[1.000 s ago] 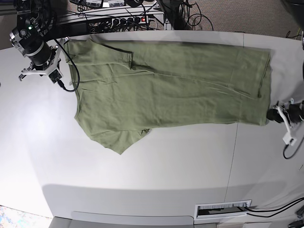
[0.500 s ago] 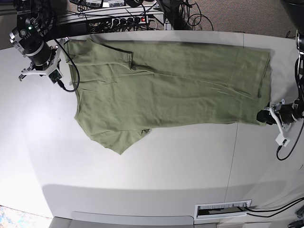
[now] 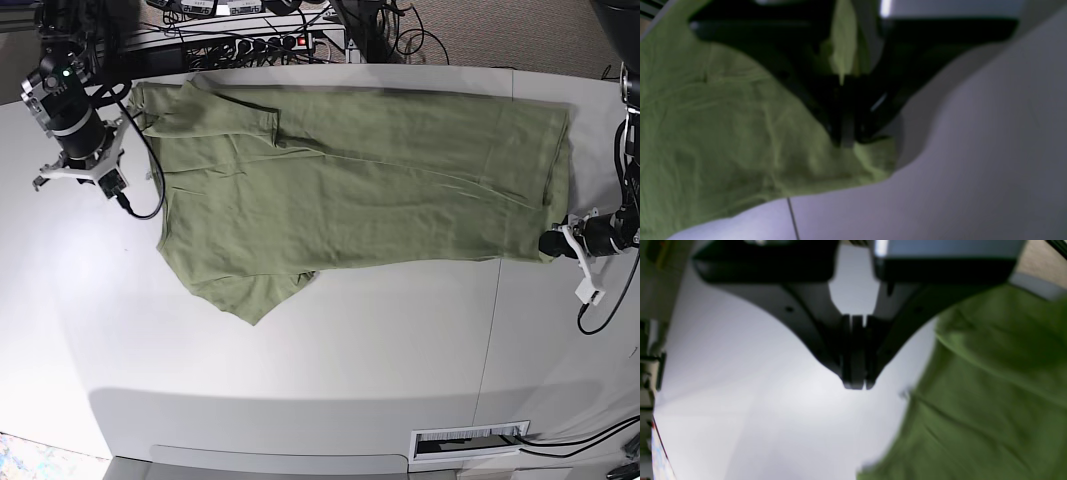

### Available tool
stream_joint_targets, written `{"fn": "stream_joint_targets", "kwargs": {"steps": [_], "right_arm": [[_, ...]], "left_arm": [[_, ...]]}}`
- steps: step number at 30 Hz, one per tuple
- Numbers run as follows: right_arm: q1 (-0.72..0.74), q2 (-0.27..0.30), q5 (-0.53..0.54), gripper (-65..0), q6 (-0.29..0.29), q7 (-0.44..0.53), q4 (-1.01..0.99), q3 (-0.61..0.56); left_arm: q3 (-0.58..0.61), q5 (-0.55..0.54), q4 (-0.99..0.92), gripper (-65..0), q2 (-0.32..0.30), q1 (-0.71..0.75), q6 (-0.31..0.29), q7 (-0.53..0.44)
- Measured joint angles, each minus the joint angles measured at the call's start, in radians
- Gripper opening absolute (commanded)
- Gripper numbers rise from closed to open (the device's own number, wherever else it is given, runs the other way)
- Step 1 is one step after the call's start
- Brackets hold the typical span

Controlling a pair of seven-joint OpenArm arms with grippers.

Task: Fold the T-shirt properly
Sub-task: 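Move the right gripper to the opposite sleeve and grasp it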

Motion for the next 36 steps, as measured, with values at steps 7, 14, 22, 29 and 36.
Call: {"fn": "stream_joint_targets", "kwargs": {"steps": [7,14,22,29,36], "right_arm": [[0.176,-0.018,0.0,-44.4,0.0,0.011,-0.264,-0.008],[0.412,-0.017,0.015,-44.4,-0.004,0.014,-0.458,-0.113],[0.665,-0.02,0.071,-40.8,-0.002,-0.01,-0.702,-0.307],[0.865,-0.055,0.15,-39.9,0.003,-0.014,-0.954,-0.327],[0.975,-0.112,0.168,-39.9,0.008,-0.011,-1.183,-0.325]], "left_arm": [[0.0,-0.006,0.003,-65.0,0.003,0.005,0.0,0.008],[-0.006,-0.034,0.009,-65.0,0.014,0.037,-0.004,-0.019],[-0.007,-0.055,0.024,-65.0,0.033,0.058,-0.013,-0.038],[-0.007,-0.048,0.045,-65.0,0.036,0.061,-0.012,-0.027],[-0.007,-0.049,0.046,-65.0,0.036,0.062,-0.012,-0.027]]}}
